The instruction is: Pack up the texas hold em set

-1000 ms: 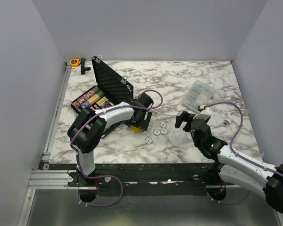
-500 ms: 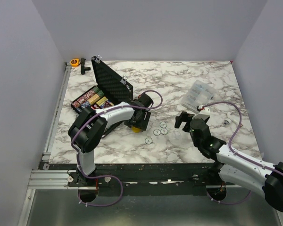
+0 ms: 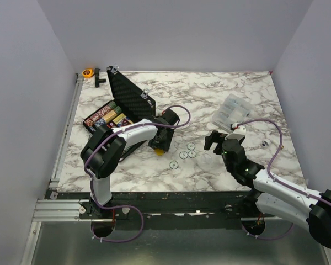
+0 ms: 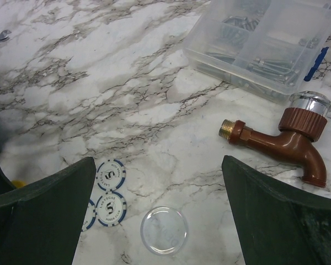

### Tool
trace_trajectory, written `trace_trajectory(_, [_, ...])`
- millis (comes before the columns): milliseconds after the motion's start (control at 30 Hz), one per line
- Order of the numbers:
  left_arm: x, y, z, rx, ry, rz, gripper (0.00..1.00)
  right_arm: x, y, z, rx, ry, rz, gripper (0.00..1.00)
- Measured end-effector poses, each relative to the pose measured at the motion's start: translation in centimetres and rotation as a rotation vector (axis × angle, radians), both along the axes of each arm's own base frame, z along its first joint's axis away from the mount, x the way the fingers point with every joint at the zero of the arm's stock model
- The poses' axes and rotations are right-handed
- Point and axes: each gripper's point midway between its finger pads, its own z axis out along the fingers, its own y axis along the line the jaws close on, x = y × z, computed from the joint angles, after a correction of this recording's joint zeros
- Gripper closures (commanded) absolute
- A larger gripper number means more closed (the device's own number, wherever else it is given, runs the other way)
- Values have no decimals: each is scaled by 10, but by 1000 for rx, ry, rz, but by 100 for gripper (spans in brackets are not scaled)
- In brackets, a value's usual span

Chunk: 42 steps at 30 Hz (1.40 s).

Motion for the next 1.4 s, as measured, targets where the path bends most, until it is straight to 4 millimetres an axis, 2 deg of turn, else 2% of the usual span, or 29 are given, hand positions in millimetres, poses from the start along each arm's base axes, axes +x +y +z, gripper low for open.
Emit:
trace_trajectory(433, [-1,-1,6,-10,-10,-17,75,0,0,1,4,-4,0,0])
trace_trajectory(500, [-1,-3,12,-22,-21,-20,76,1,1,1,4,-4,1,0])
trace_trajectory(733, [1,-10,52,-97,-110,-42,83,1,1,2,6,-6,1,0])
trace_trajectory(933, [-13,2,79,-146,-172,-54,97,1,1,2,6,-6,1,0])
trace_trajectory(1067, [-28,23,88,-162,-189,-28,100,1,1,2,6,-6,2,0])
trace_trajectory(1167, [-33,48,93,-177,-205,48,100,1,1,2,7,-6,4,0])
trace_trajectory(1200, [-32,56,95,-183,-212,79,100,1,2,2,8,-6,5,0])
trace_trajectory(1267, [-24,86,103,-202,-242,198,100,0,2,2,9,-7,7,0])
trace_trajectory(1400, [0,141,121,-221,-321,430,100,0,2,3,12,-8,10,0])
